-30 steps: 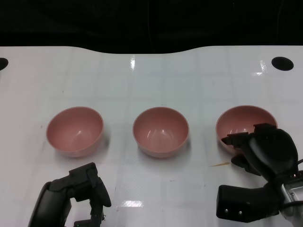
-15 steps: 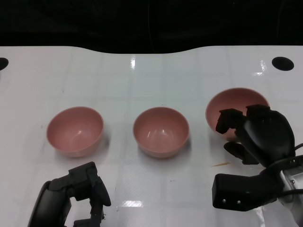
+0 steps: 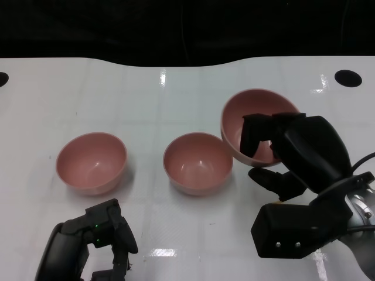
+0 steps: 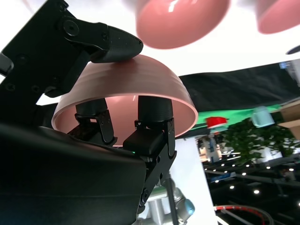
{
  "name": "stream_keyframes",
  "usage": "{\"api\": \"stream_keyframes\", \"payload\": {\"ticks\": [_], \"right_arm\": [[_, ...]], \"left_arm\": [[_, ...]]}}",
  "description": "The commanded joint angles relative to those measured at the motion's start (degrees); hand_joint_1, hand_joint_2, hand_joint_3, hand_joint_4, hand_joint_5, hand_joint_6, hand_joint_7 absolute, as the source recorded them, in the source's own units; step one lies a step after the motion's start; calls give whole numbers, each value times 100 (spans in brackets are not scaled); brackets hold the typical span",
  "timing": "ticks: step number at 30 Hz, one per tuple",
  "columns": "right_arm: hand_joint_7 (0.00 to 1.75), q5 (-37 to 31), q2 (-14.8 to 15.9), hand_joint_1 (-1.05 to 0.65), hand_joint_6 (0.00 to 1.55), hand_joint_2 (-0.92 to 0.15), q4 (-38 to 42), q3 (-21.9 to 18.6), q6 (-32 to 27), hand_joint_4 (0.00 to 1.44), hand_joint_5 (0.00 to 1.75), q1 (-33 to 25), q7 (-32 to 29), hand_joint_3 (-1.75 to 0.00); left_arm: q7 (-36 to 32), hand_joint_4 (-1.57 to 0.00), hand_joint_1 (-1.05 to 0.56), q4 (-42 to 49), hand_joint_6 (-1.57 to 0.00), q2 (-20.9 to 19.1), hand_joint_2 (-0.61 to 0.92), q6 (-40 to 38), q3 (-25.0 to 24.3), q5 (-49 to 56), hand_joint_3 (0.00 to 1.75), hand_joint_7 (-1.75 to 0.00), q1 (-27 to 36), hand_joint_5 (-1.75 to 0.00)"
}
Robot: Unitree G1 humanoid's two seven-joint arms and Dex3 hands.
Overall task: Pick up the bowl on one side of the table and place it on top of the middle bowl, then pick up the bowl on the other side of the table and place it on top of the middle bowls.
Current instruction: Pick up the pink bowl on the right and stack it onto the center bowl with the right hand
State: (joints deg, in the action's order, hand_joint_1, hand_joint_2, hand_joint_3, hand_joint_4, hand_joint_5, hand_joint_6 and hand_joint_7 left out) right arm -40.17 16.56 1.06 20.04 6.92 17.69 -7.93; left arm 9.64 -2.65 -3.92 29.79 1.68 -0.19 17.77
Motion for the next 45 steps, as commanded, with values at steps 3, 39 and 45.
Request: {"api": "stream_keyframes", "payload": {"ticks": [3, 39, 45], "right_arm": [[175, 376, -259, -21, 75, -30, -416, -100, -83, 100, 175, 94, 406, -143], [151, -158, -1099, -19, 80, -28, 2910, 798, 634, 96, 175, 1371, -326, -129], [11, -117, -1182, -31, 92, -79, 3589, 942, 859, 69, 111, 1624, -192, -33]], "left_arm": [[-47, -88, -2, -86, -81, -25, 37, -80, -21, -19, 147, -162, 53, -175], [-140, -88, -1, -28, -81, -25, 38, 77, 12, 176, 144, -160, 39, -175], [-133, -87, -1, 2, -81, -26, 39, 107, 7, 183, 144, -160, 33, -175]]}}
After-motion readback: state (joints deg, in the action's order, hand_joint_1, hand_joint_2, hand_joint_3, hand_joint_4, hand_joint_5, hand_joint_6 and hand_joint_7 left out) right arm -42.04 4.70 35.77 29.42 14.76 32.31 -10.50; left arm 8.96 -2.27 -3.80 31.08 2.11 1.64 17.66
